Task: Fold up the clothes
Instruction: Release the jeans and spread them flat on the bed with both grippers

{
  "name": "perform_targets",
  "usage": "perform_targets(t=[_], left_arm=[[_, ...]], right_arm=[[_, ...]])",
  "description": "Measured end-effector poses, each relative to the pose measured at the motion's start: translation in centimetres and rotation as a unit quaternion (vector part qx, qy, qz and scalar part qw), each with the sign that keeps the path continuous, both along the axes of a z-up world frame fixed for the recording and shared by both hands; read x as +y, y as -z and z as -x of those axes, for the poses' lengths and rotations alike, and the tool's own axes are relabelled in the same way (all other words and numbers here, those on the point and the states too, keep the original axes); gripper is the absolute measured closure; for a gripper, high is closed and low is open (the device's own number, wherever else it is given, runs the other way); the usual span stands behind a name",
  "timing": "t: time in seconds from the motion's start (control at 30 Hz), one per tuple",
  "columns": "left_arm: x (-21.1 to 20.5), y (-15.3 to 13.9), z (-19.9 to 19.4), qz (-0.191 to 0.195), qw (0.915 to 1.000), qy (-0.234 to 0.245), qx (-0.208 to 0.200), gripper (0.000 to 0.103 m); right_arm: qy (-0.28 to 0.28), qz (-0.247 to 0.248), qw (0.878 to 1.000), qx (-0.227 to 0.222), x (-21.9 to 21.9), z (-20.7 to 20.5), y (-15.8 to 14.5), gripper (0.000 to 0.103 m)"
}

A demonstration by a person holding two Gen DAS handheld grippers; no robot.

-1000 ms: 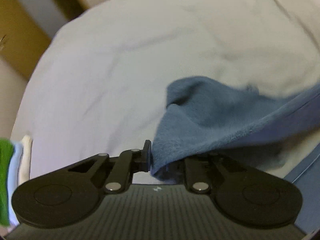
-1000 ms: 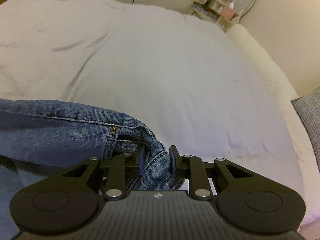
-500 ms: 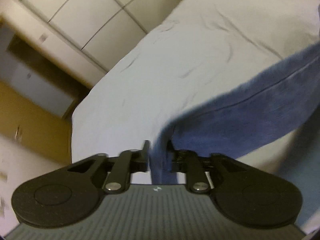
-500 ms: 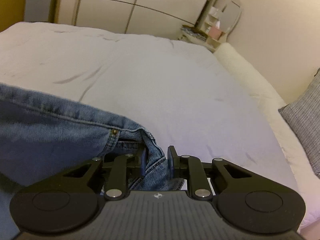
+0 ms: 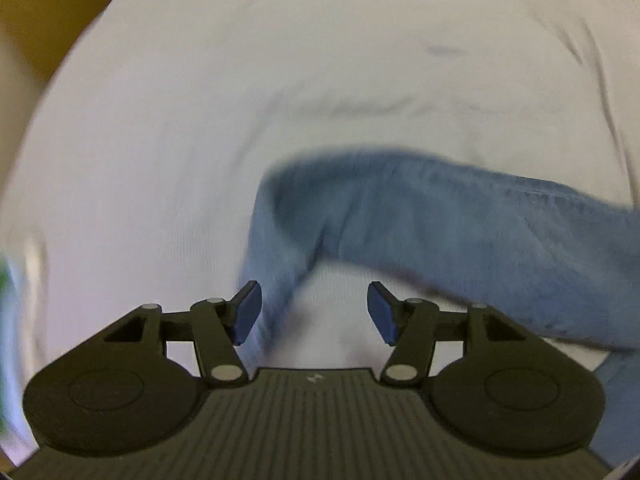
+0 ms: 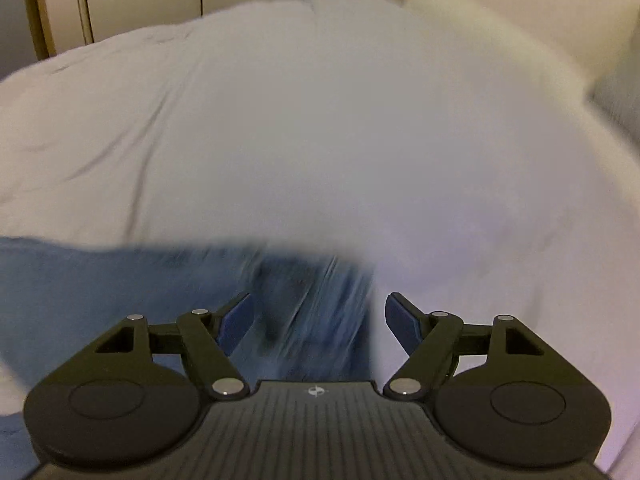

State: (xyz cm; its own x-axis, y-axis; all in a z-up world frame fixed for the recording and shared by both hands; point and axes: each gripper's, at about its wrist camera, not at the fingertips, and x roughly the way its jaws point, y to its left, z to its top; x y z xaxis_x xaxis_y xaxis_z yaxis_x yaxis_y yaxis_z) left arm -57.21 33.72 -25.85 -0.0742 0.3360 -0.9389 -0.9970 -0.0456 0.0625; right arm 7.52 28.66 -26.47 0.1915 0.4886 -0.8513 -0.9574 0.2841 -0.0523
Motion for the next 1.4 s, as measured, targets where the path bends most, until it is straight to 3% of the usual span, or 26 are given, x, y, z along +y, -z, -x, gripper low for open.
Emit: perform_targets(t=[0.1,0.2,0.37,0.5,0.53,0.57,0.6,0.7,0.8,0.93,1.0,1.03,1.07,1.13,1.27,1.4], left_arm=[[-3.5,1.4,1.5,-0.008,0.9973,-0.067,-0.030,0.045],[-4.9,3.3,1.7,-0.013,0.9968,-0.079,-0.004,0.039],[-1.8,6.7,4.0,-0.035,0.9947,-0.096,0.005,0.039],[0.9,8.9,5.1,-0.048,0.9952,-0.086,0.008,0.041],[1.4,9.4,5.0,-0.044,0.9964,-0.072,0.010,0.051],[1.9,9.9,4.9,-0.039,0.9974,-0.059,0.011,0.071],[2.5,10.4,4.9,-0.029,0.9985,-0.046,0.008,0.098],[3.8,8.4,5.3,-0.035,0.9992,-0.014,0.015,0.100],[6.4,2.0,7.6,-0.094,0.9953,-0.005,0.020,0.100],[11.8,-5.0,12.2,-0.148,0.9871,-0.061,-0.004,0.091],[13.5,-5.5,12.2,-0.144,0.9873,-0.048,0.047,0.067],[13.9,-4.8,11.9,-0.129,0.9868,-0.042,0.089,0.042],[14.2,-3.9,11.7,-0.113,0.9847,-0.038,0.127,0.039],[12.9,-1.2,11.9,-0.075,0.9850,-0.048,0.148,0.042],[4.6,3.4,13.3,-0.020,0.9880,-0.121,0.093,0.055],[-7.3,5.3,13.1,0.010,0.9741,-0.225,0.020,0.060]], right_arm=[[0.001,0.027,0.997,0.069,-2.1,2.7,1.6,0.029],[-0.016,0.048,0.994,0.096,-2.5,6.4,3.2,0.029],[-0.025,0.058,0.988,0.138,-1.3,11.3,5.3,0.031],[0.007,0.041,0.973,0.228,0.1,12.8,6.6,0.031],[0.021,0.044,0.966,0.254,0.4,13.0,7.1,0.031],[0.033,0.045,0.961,0.271,0.7,13.3,7.6,0.031],[0.044,0.047,0.957,0.282,1.1,13.7,8.1,0.033],[0.054,0.047,0.960,0.272,2.3,14.7,8.2,0.037],[0.042,0.031,0.964,0.261,2.7,15.2,6.8,0.037],[0.042,0.017,0.967,0.249,2.7,14.7,5.4,0.037],[0.048,0.012,0.968,0.248,2.4,14.4,5.1,0.037],[0.049,0.012,0.968,0.248,2.0,14.2,4.9,0.037],[0.051,0.012,0.967,0.248,1.5,14.0,4.8,0.037],[0.054,0.013,0.967,0.248,0.3,13.6,4.6,0.036],[0.068,0.030,0.967,0.242,-3.9,11.7,4.5,0.036],[0.106,0.052,0.965,0.234,-10.3,8.2,4.7,0.036]])
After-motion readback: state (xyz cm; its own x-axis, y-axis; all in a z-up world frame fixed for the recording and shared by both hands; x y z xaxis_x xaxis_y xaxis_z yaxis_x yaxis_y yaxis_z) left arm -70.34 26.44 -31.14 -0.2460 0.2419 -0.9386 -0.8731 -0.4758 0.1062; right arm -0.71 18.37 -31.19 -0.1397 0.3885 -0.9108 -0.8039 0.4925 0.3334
